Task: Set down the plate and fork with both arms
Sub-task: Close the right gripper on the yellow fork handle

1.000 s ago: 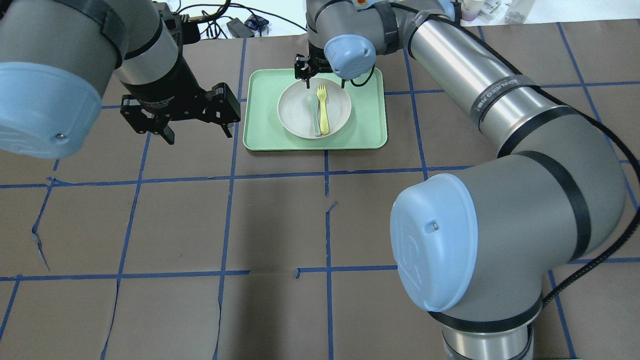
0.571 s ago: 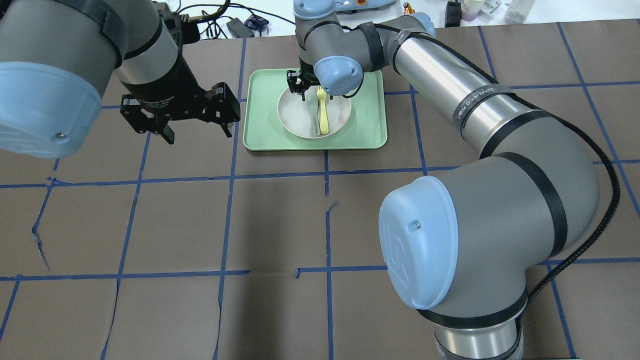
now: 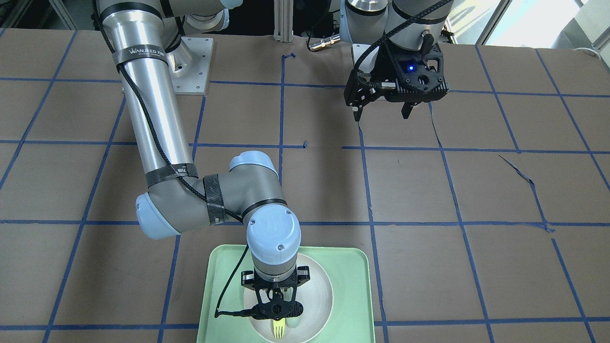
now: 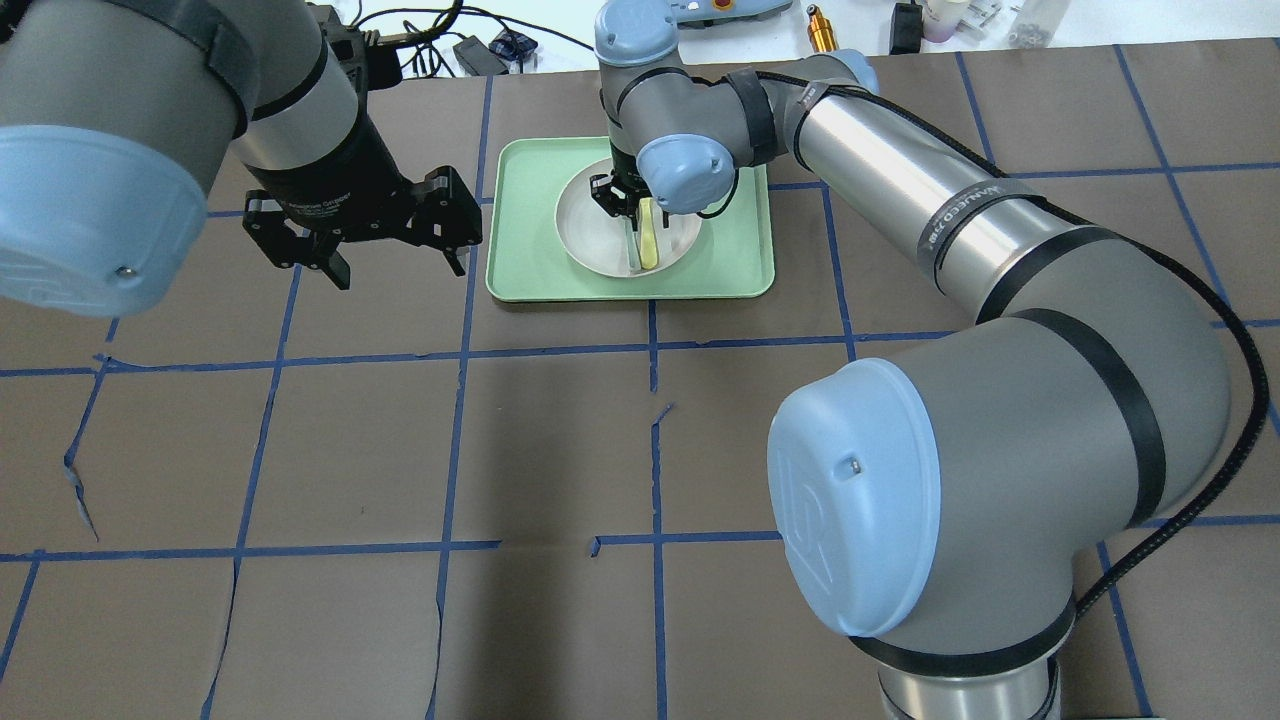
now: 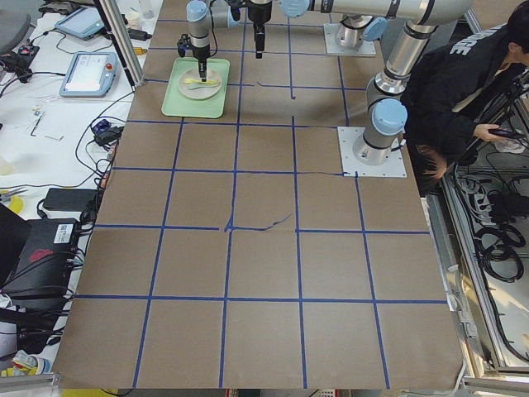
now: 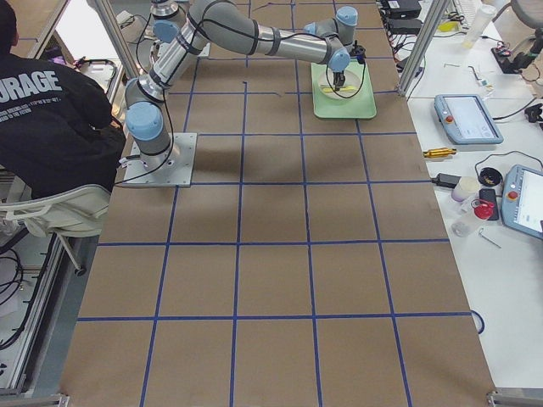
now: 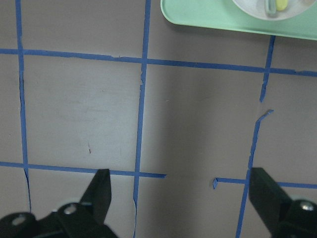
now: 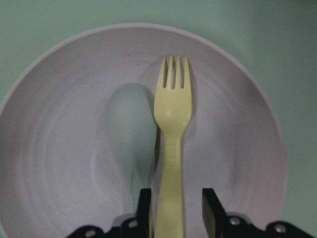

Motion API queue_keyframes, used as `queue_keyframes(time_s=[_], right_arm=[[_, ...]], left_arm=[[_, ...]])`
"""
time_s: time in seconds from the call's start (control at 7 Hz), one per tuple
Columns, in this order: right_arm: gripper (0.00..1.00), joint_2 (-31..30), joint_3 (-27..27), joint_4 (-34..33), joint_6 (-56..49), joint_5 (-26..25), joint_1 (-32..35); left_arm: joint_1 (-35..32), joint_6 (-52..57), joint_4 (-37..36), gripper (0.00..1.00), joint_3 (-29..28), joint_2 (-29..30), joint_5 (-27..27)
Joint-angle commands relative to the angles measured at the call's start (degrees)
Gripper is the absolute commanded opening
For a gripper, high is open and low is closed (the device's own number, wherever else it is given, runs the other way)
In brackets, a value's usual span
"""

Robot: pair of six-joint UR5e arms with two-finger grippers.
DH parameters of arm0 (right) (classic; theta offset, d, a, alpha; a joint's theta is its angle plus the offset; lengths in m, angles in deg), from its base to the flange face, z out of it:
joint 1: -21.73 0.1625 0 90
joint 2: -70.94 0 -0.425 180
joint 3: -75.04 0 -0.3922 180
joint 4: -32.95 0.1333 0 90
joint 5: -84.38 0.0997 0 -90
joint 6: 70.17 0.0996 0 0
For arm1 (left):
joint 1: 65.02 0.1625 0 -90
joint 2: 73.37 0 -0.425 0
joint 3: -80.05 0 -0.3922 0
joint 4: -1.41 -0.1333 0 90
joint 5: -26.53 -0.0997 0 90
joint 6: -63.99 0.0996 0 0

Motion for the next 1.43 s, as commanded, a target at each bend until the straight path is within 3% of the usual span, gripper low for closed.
queue_keyframes(time_s=[0.0, 0.57, 0.86, 1.0, 1.29], right_arm=[[0.45, 0.3, -0.8, -0.1, 0.1, 0.0, 0.0], [0.41, 0.5, -1.7, -1.0, 0.1, 0.3, 0.0], [0.14, 0.3, -1.8, -1.0, 0.0, 0.4, 0.0], [0.05, 0.3, -1.9, -1.0, 0.0, 0.4, 0.0], [0.0, -0.1, -2.3, -0.9, -0.3, 0.3, 0.0]], left_arm=[[0.0, 0.0, 0.0, 1.0, 0.0, 0.0, 0.1], [0.0, -0.1, 0.0, 1.0, 0.0, 0.1, 0.1], [0.0, -0.1, -0.1, 1.0, 0.0, 0.1, 0.1], [0.0, -0.1, -0.1, 1.0, 0.0, 0.1, 0.1], [0.0, -0.1, -0.1, 1.0, 0.0, 0.1, 0.1]])
